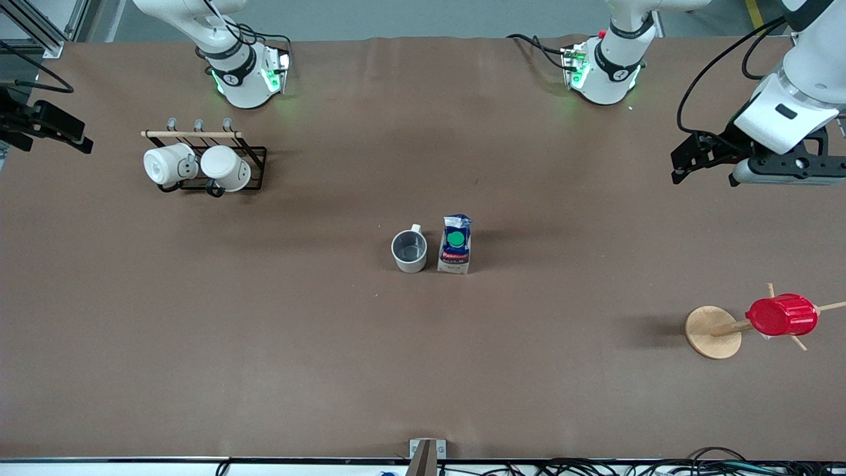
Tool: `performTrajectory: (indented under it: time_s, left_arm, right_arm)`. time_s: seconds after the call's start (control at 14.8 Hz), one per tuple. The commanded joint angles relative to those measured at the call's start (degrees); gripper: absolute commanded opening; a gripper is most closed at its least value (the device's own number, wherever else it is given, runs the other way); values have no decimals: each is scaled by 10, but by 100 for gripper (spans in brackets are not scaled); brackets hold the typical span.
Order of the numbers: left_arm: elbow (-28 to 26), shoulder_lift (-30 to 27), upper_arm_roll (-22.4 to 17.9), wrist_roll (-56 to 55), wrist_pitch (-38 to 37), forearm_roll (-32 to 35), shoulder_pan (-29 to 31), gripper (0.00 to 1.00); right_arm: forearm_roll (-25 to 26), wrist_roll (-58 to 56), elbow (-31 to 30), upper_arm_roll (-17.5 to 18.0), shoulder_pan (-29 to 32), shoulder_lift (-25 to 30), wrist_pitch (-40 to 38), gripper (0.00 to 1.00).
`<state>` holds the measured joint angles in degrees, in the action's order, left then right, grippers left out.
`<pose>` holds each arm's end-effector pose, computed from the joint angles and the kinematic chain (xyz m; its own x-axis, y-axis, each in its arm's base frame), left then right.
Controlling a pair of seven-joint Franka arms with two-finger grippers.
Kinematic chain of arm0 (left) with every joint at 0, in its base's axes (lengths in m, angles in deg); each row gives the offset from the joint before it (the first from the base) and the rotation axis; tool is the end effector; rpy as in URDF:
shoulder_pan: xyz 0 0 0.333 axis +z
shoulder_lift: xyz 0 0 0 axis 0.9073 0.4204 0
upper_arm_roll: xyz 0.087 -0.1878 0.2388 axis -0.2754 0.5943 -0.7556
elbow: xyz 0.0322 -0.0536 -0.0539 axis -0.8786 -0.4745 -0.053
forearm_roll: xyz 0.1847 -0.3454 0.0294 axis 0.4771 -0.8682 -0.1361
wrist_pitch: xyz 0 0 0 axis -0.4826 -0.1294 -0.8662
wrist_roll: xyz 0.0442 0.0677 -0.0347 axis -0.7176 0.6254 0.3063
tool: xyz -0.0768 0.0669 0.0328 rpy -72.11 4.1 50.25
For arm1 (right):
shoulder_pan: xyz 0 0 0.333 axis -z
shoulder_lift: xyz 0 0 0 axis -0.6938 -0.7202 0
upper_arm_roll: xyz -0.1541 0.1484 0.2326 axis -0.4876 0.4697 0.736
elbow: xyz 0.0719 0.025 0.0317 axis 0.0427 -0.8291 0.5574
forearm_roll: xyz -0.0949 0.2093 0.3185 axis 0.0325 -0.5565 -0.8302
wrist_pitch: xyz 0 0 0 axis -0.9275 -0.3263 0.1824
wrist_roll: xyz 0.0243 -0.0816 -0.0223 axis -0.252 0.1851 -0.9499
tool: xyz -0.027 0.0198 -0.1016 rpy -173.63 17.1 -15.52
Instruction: Place cup and milk on table
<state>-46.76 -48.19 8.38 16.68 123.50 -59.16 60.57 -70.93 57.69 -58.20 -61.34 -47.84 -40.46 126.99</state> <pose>0.5237 -0.0803 0.5964 0.9932 -0.0790 0.0857 -0.0809 -0.9965 0.0188 0.5230 -0.0188 0.6655 0.9953 -0.0712 -0.0661 -0.0719 -0.9974 -0.0075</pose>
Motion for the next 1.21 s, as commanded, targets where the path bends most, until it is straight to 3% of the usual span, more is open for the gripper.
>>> performTrajectory:
  time_s: [0.0, 0.54, 1.15]
  left_arm:
    - [5, 5, 9, 19, -3, -9, 18, 100]
    - [128, 81, 18, 7, -67, -10, 19, 100]
    - [107, 60, 20, -4, -65, 18, 15, 99]
  right_arm:
    - [-7, 17, 13, 0, 7, -7, 2, 100]
    - [-28, 18, 12, 0, 26, -7, 17, 100]
    - [-23, 8, 7, 1, 22, -8, 53, 100]
